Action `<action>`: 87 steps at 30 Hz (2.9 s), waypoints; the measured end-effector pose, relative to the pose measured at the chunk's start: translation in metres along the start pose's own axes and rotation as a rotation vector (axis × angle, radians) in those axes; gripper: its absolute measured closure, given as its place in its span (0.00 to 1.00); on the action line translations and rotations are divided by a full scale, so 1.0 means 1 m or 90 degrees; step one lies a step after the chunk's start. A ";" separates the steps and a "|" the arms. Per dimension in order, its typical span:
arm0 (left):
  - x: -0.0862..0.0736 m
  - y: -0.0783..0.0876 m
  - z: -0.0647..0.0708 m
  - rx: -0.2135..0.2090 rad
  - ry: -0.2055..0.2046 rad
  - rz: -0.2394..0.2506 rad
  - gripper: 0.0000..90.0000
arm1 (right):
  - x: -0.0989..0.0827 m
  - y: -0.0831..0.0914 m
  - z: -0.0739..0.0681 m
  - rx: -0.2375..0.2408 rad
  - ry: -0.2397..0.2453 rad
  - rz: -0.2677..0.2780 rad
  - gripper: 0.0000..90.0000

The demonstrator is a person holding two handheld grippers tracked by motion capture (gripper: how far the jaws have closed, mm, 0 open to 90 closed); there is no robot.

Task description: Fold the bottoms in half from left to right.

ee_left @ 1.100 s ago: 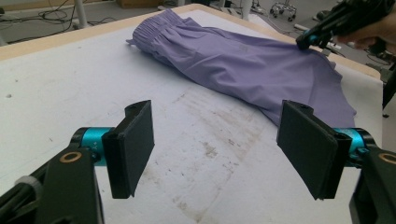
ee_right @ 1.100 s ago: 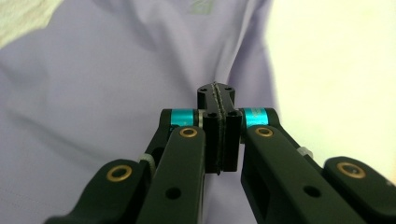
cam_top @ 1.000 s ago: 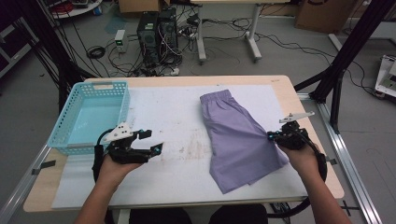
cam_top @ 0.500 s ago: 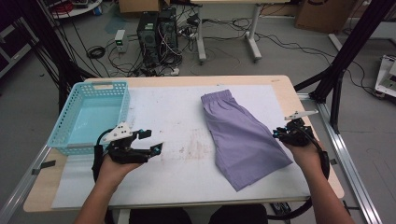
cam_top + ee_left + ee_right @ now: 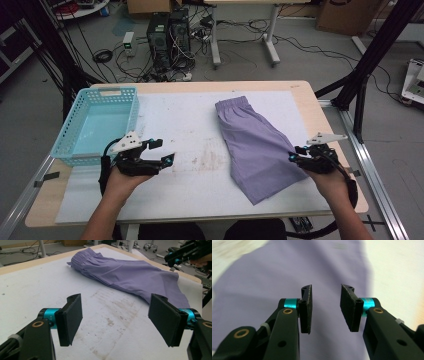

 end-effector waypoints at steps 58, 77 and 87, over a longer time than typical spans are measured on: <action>0.002 0.009 -0.005 0.010 -0.007 0.008 0.31 | 0.149 -0.197 -0.105 -0.015 0.094 -0.023 0.53; -0.002 0.009 -0.007 0.014 -0.007 0.000 0.31 | 0.161 -0.223 -0.038 -0.131 -0.010 -0.023 0.85; -0.002 0.007 -0.004 0.007 -0.010 0.000 0.31 | 0.161 -0.162 -0.058 -0.049 0.019 0.001 0.50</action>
Point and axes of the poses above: each handheld gripper's, and its own axes: y roughly backward along the jaws, x roughly out of its top, z roughly to its right, the point moved 6 cm from there along -y, roughly forward along the jaws, and after that the axes turned 4 degrees about -x, right-handed, at the moved point
